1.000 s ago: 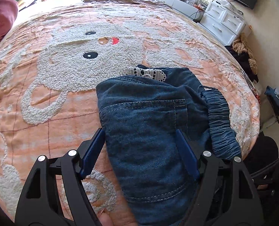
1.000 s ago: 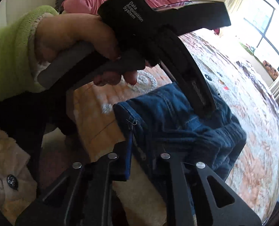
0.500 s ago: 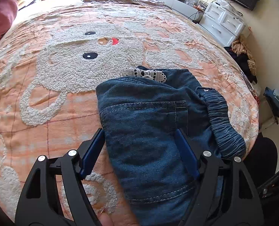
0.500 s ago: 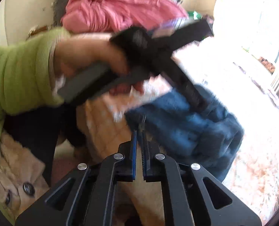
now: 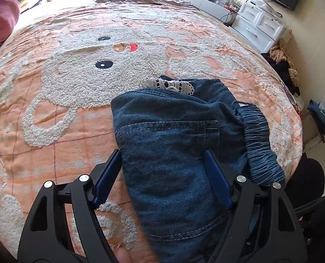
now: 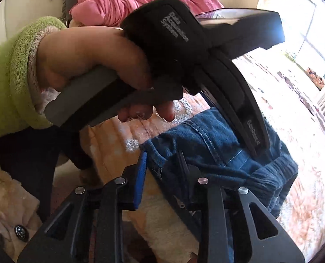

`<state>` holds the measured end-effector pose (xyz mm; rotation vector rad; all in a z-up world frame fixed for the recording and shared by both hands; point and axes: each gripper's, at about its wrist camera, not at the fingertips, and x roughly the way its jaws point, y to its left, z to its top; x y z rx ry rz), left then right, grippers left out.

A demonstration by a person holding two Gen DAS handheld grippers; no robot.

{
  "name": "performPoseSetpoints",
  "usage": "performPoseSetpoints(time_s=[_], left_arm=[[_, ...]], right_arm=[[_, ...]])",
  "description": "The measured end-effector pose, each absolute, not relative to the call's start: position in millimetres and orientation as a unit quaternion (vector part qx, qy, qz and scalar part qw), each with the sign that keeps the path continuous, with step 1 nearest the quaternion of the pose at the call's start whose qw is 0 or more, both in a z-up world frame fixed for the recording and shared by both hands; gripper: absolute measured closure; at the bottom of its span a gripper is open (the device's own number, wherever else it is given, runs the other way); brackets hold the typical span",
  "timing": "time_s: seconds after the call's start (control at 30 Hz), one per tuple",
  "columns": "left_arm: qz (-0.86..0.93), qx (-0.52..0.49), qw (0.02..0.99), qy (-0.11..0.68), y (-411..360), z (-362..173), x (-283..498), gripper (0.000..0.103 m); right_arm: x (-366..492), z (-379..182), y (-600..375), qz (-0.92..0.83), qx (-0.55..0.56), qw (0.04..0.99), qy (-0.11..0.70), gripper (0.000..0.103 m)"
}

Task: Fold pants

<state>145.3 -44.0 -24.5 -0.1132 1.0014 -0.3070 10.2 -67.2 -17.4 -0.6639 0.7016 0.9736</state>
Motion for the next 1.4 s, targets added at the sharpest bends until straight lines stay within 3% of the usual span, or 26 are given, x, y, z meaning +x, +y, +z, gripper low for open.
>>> performPoseSetpoints(time_s=[0.2, 0.33, 0.47, 0.67, 0.97, 1.07, 1.4], left_arm=[[-0.148, -0.053, 0.865, 0.477, -43.8, -24.3, 144.3, 0.034], [-0.148, -0.052, 0.869, 0.47, -44.1, -20.4, 140.4, 0.034], [-0.152, -0.054, 0.874, 0.459, -43.8, -10.9, 133.1, 0.034], [-0.154, -0.049, 0.886, 0.434, -45.6, 8.5, 118.1, 0.032], [-0.151, -0.043, 0.902, 0.403, -48.1, 35.1, 96.3, 0.012], [-0.148, -0.042, 0.905, 0.396, -46.8, 39.7, 92.4, 0.01], [-0.115, -0.053, 0.899, 0.419, -33.5, 22.9, 98.3, 0.01]], right_arm=[[1.8, -18.0, -71.5, 0.45, -0.304, 0.774, 0.325, 0.077], [1.1, 6.1, -87.9, 0.455, -0.246, 0.788, 0.333, 0.075], [0.4, 36.1, -129.1, 0.469, -0.161, 0.807, 0.32, 0.052], [4.0, 67.2, -183.4, 0.434, -0.08, 0.846, 0.299, 0.034], [34.5, 72.7, -236.9, 0.355, 0.008, 0.883, 0.308, 0.018], [50.7, 69.9, -238.4, 0.327, 0.022, 0.89, 0.317, 0.012], [108.7, 32.1, -234.1, 0.245, 0.042, 0.888, 0.388, 0.009]])
